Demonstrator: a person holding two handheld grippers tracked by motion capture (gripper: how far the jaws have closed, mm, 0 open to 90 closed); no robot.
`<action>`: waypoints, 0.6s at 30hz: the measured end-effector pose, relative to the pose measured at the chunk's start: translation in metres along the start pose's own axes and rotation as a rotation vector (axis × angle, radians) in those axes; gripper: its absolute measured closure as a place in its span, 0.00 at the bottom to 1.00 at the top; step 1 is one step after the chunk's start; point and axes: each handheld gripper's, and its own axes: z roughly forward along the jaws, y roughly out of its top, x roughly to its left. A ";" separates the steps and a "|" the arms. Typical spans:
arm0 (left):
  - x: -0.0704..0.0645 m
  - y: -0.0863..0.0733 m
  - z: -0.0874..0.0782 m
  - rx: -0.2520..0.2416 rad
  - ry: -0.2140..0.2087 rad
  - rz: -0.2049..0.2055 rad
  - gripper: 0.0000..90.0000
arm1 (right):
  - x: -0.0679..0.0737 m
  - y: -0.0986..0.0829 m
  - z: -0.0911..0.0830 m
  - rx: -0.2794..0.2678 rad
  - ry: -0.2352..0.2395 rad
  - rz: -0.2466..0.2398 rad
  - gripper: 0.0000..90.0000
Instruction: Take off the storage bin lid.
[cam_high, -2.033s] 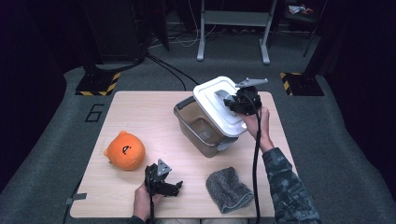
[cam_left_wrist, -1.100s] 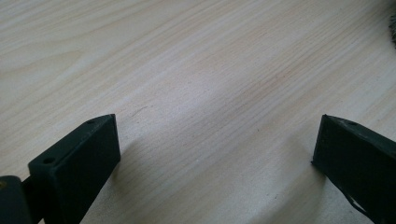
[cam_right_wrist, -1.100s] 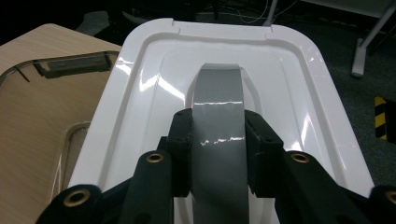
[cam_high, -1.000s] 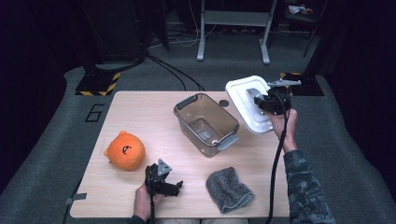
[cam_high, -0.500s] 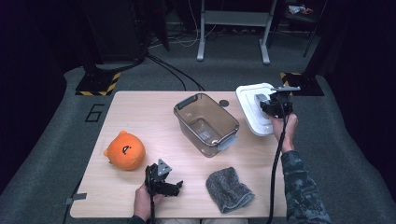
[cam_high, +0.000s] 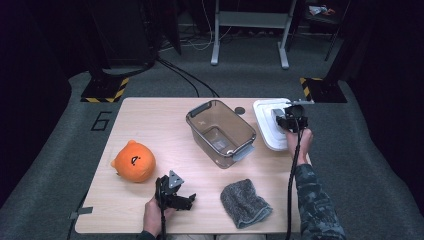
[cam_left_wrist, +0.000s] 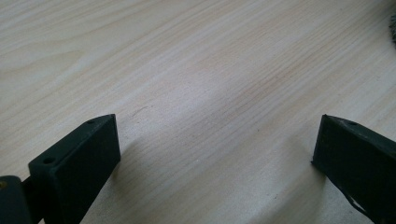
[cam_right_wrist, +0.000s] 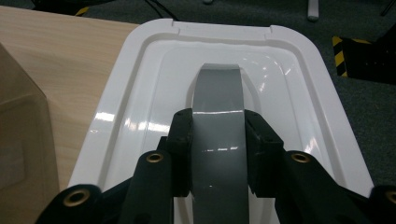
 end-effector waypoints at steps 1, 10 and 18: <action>0.000 0.000 0.000 -0.003 0.005 -0.001 0.00 | 0.000 -0.001 0.002 0.005 0.001 -0.001 0.74; 0.000 0.000 0.000 -0.001 0.003 -0.001 0.00 | 0.004 -0.018 0.022 0.026 -0.006 0.030 0.74; 0.000 0.000 0.000 0.000 0.000 0.000 0.00 | 0.008 -0.031 0.039 0.058 -0.002 0.053 0.74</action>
